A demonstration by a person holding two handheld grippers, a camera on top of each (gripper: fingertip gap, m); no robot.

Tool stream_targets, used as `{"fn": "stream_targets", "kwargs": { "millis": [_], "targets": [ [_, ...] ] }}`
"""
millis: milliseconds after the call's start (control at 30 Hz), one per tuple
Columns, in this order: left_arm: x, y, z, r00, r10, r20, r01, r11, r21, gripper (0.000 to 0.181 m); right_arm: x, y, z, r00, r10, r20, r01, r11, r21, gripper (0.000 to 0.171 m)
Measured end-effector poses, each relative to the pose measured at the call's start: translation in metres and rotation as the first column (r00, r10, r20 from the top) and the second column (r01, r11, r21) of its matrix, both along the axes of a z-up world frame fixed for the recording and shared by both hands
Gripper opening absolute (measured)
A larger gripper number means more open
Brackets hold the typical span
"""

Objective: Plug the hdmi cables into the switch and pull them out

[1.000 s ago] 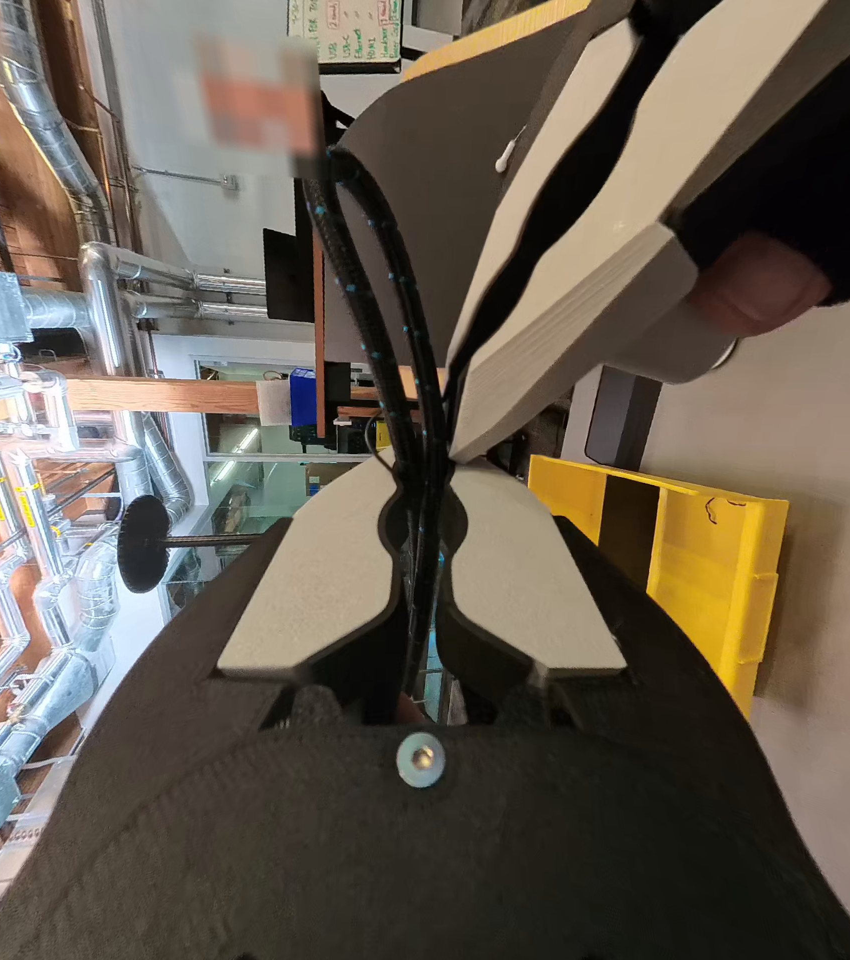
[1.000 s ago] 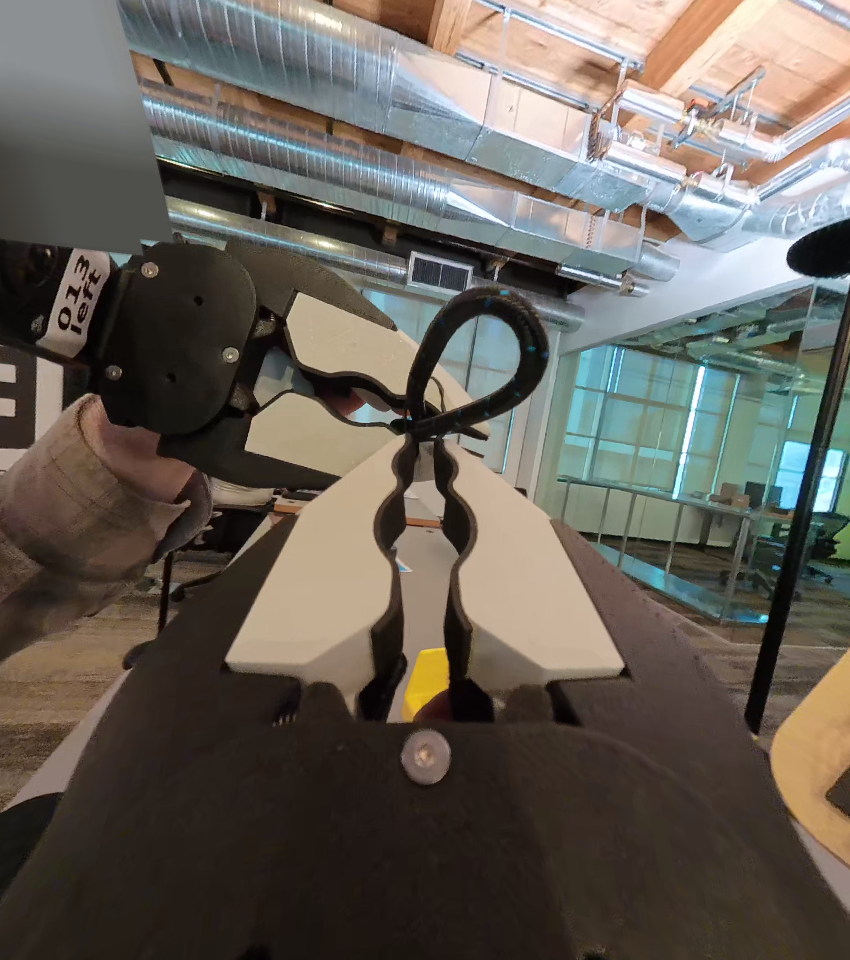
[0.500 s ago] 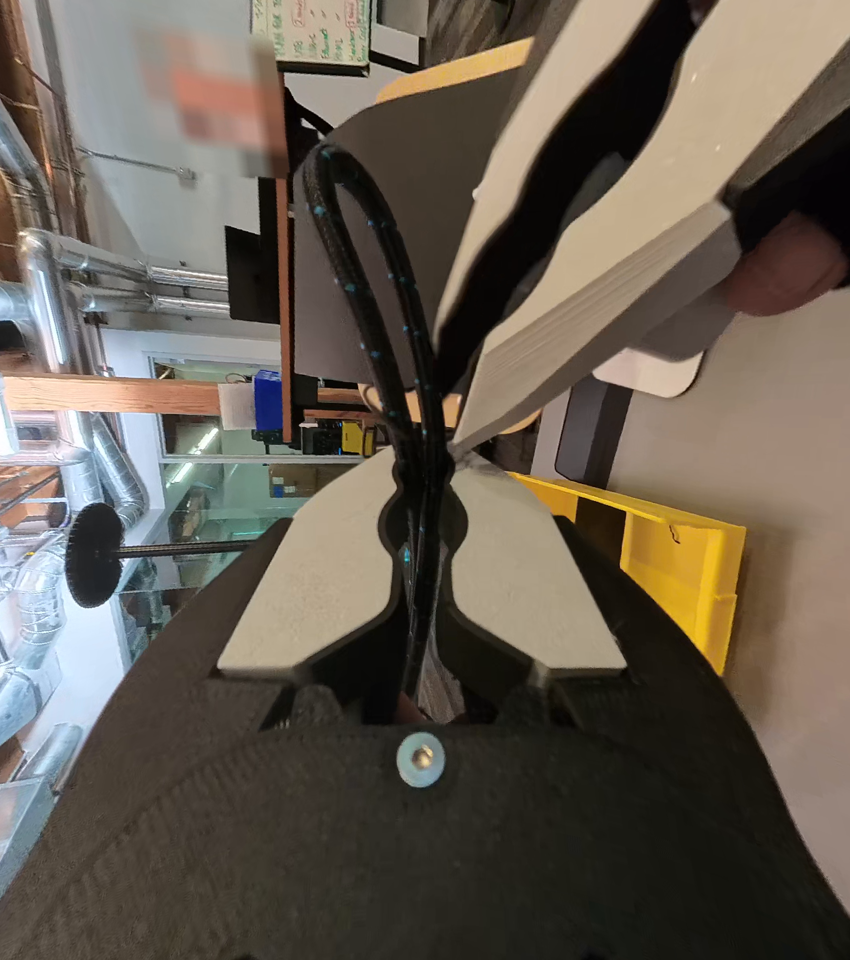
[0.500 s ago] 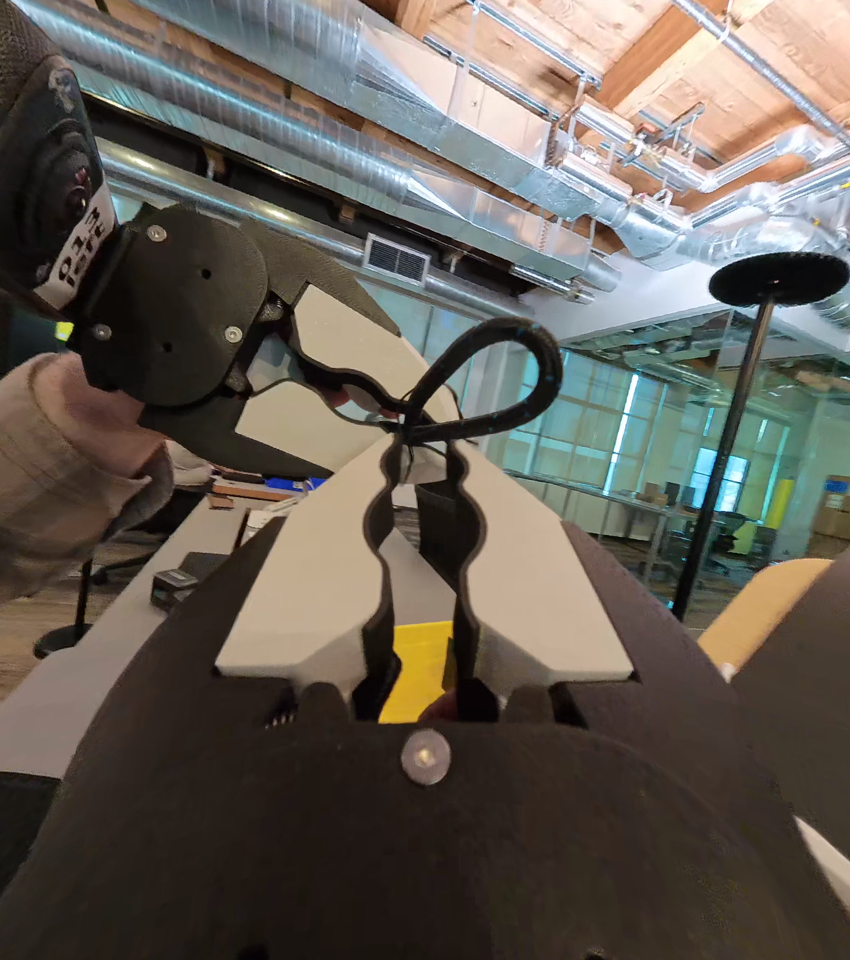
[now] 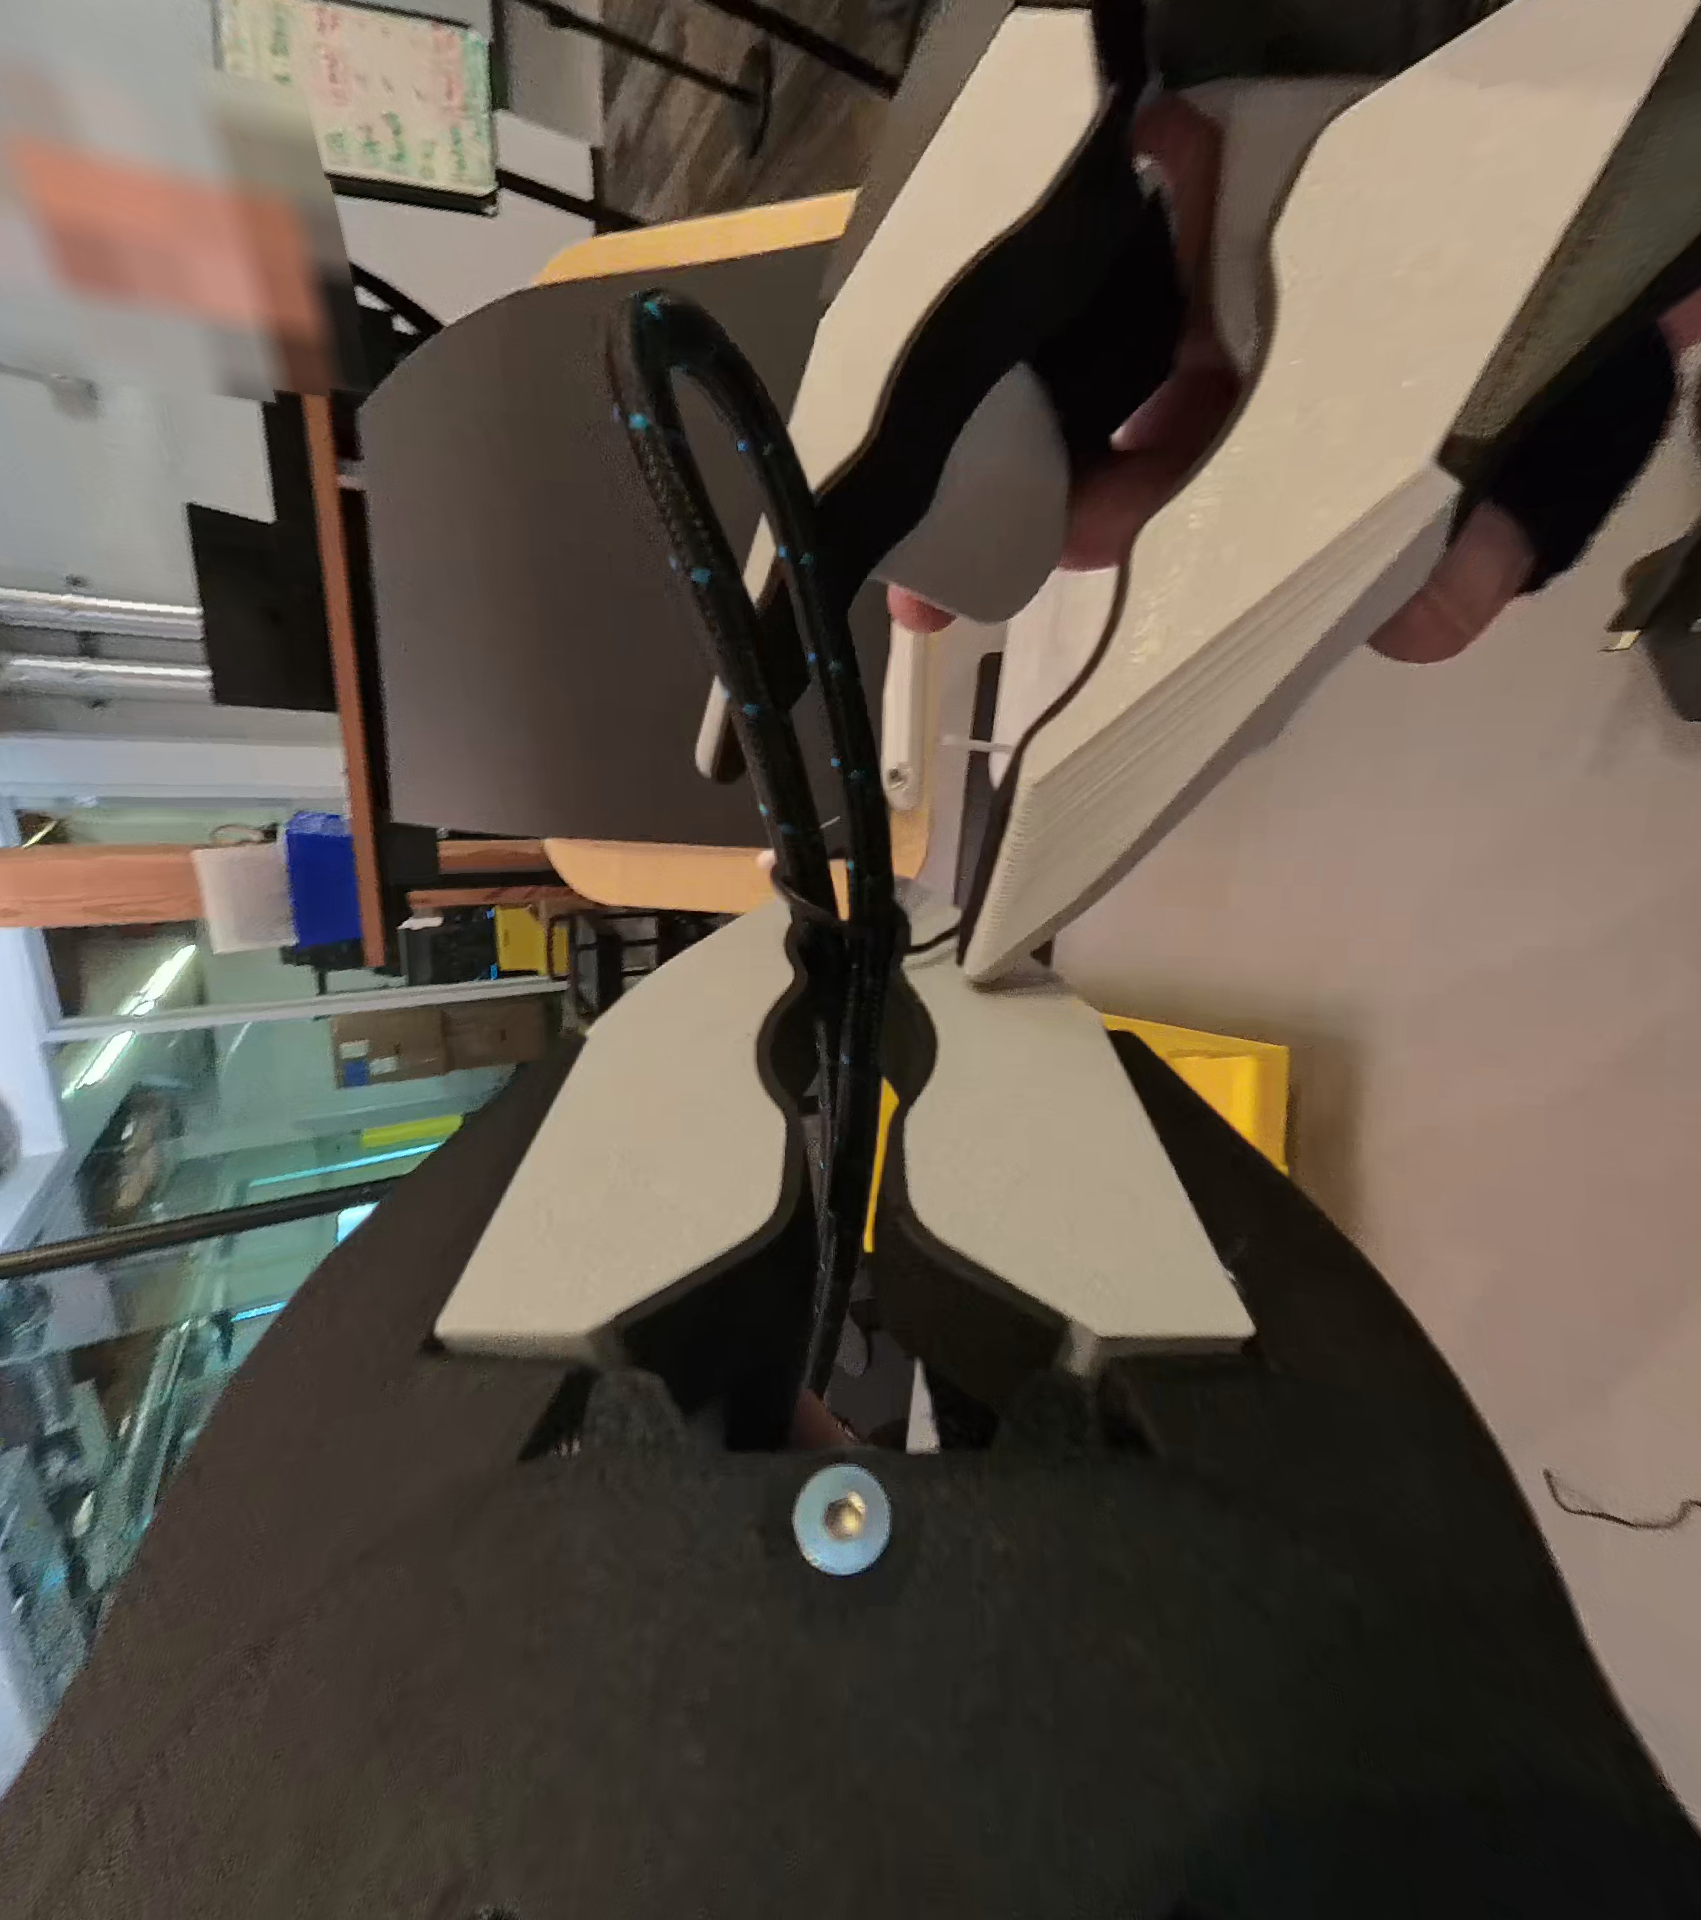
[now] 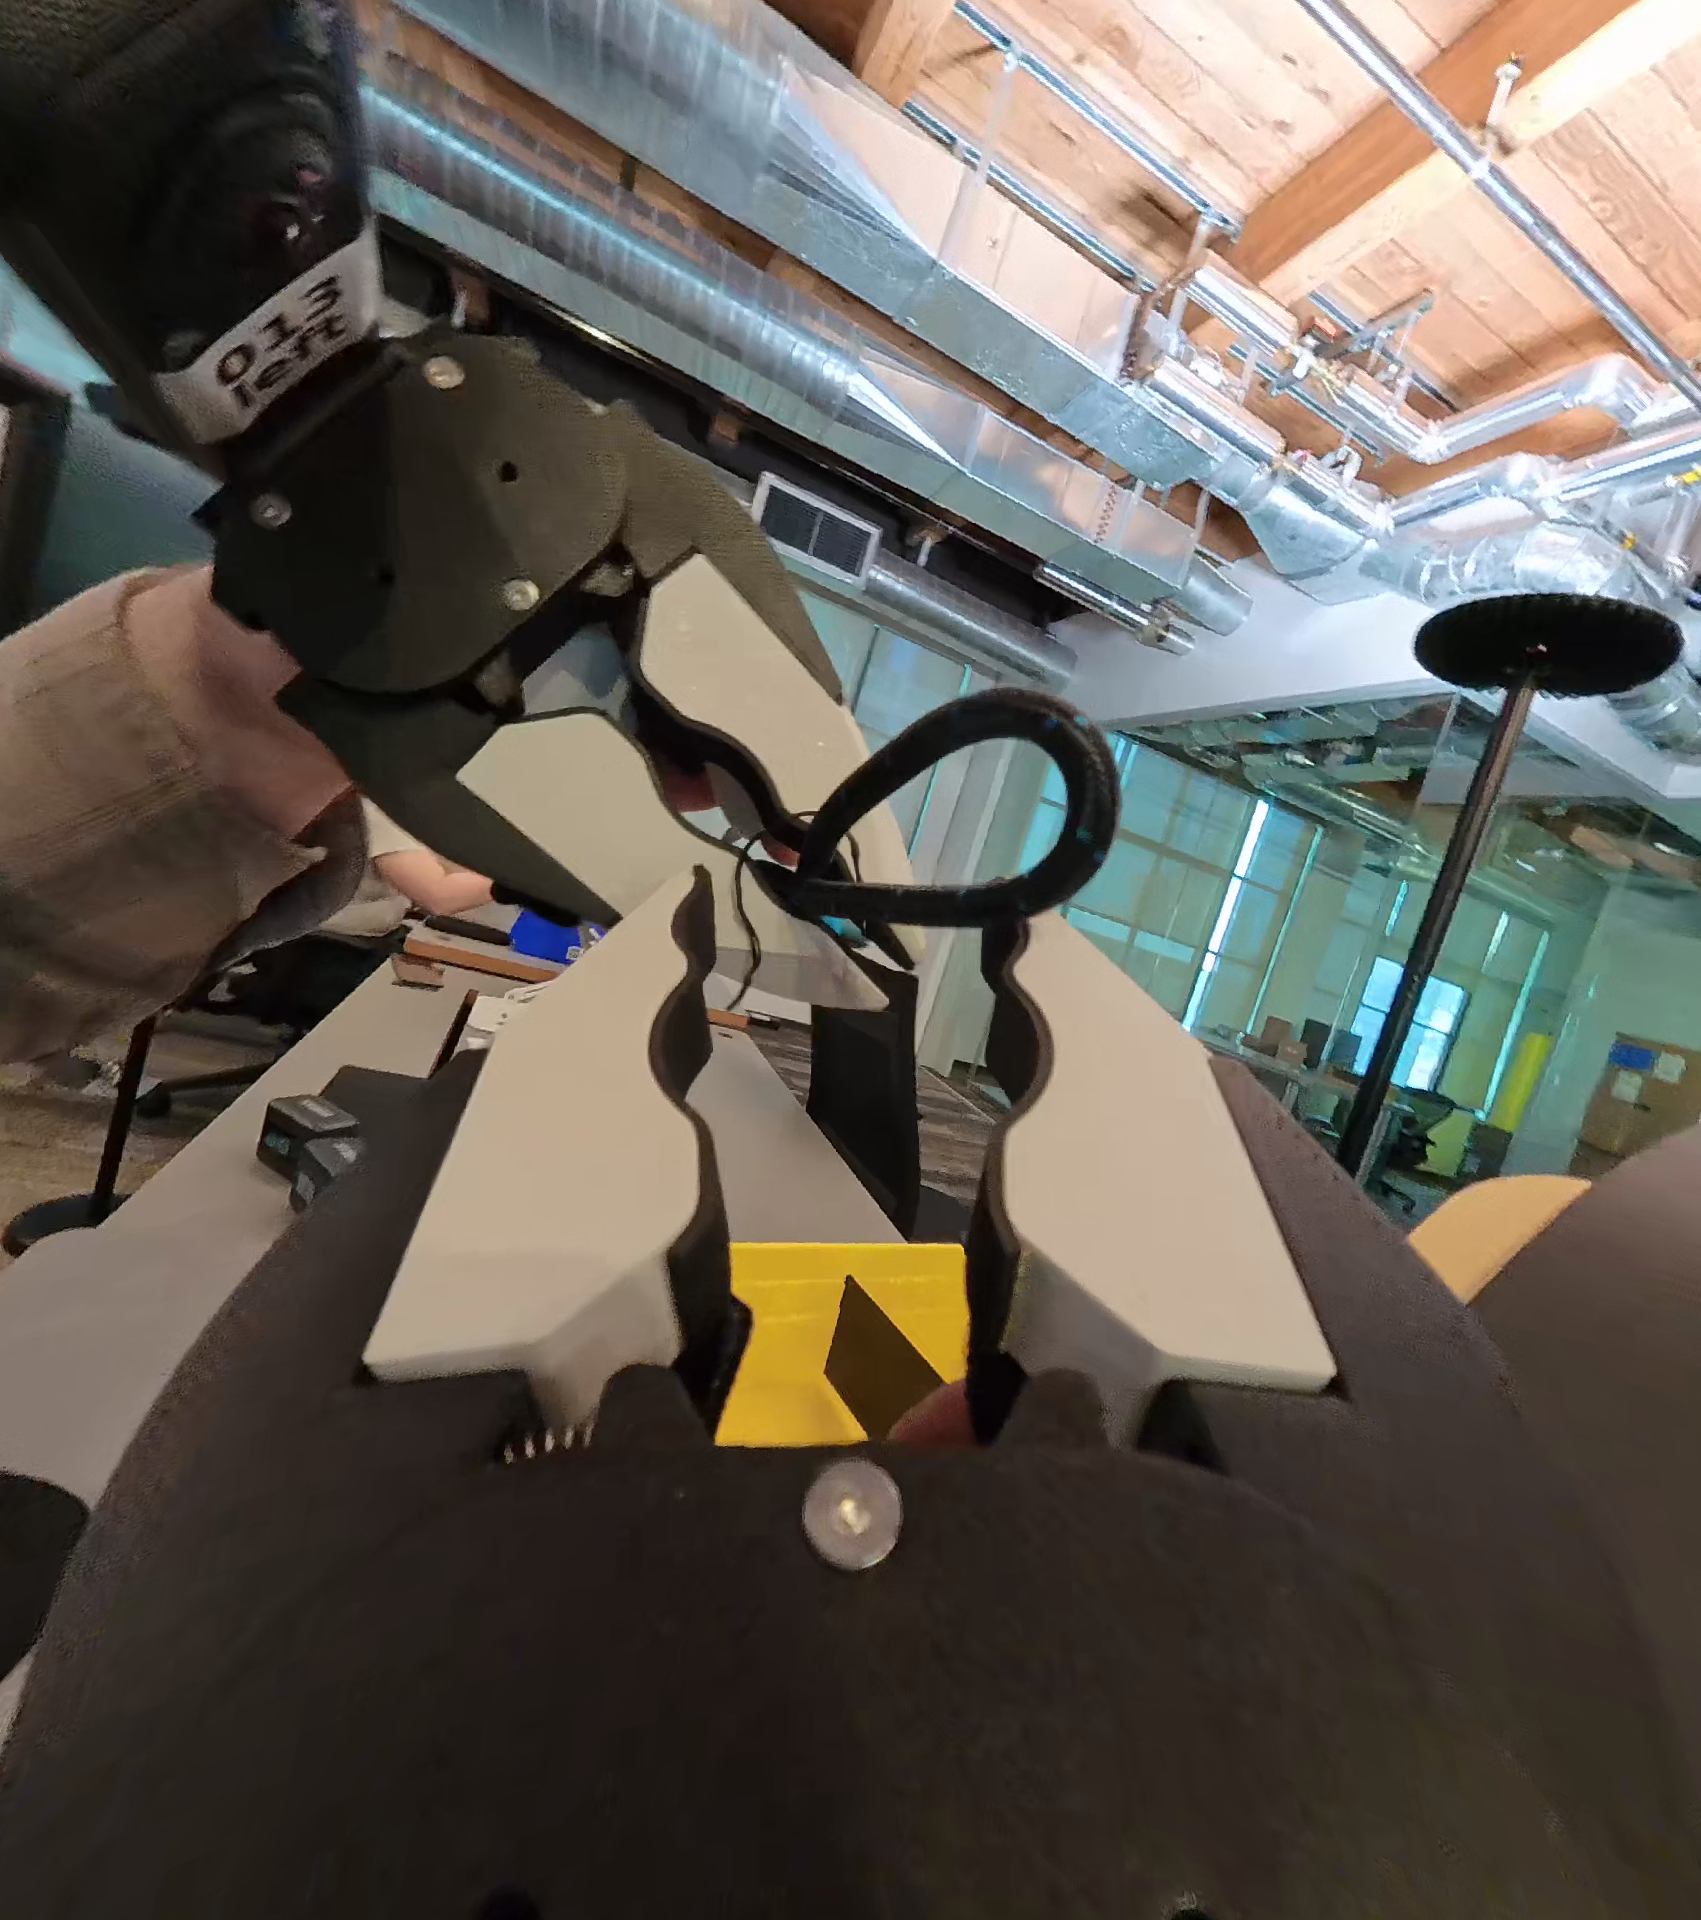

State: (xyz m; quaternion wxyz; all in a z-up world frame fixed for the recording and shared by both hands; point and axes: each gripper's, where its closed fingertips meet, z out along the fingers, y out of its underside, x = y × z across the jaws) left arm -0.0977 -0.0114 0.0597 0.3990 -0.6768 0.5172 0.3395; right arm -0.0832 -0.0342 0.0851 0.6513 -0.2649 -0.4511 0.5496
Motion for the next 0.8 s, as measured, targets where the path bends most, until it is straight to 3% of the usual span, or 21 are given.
{"fn": "stream_targets", "kwargs": {
  "millis": [233, 433, 633, 800],
  "targets": [
    [0.01, -0.002, -0.006, 0.997, -0.075, -0.03, 0.071, 0.99, -0.122, 0.007, 0.007, -0.007, -0.011, 0.994, 0.1, 0.049, -0.104, 0.991, 0.08, 0.043],
    [0.014, 0.0, -0.004, 0.993, -0.107, -0.052, 0.097, 0.98, -0.176, 0.007, 0.008, -0.008, -0.012, 0.989, 0.143, 0.037, -0.144, 0.988, 0.054, 0.023],
    [0.019, 0.0, -0.002, 0.99, -0.125, -0.065, 0.107, 0.967, -0.229, 0.007, 0.012, -0.005, -0.009, 0.993, 0.112, 0.023, -0.113, 0.991, 0.077, 0.024],
    [0.025, 0.001, 0.003, 0.982, -0.172, -0.078, 0.148, 0.959, -0.242, 0.007, 0.019, -0.006, -0.005, 0.983, 0.181, -0.001, -0.181, 0.983, 0.034, 0.027]
  ]
}}
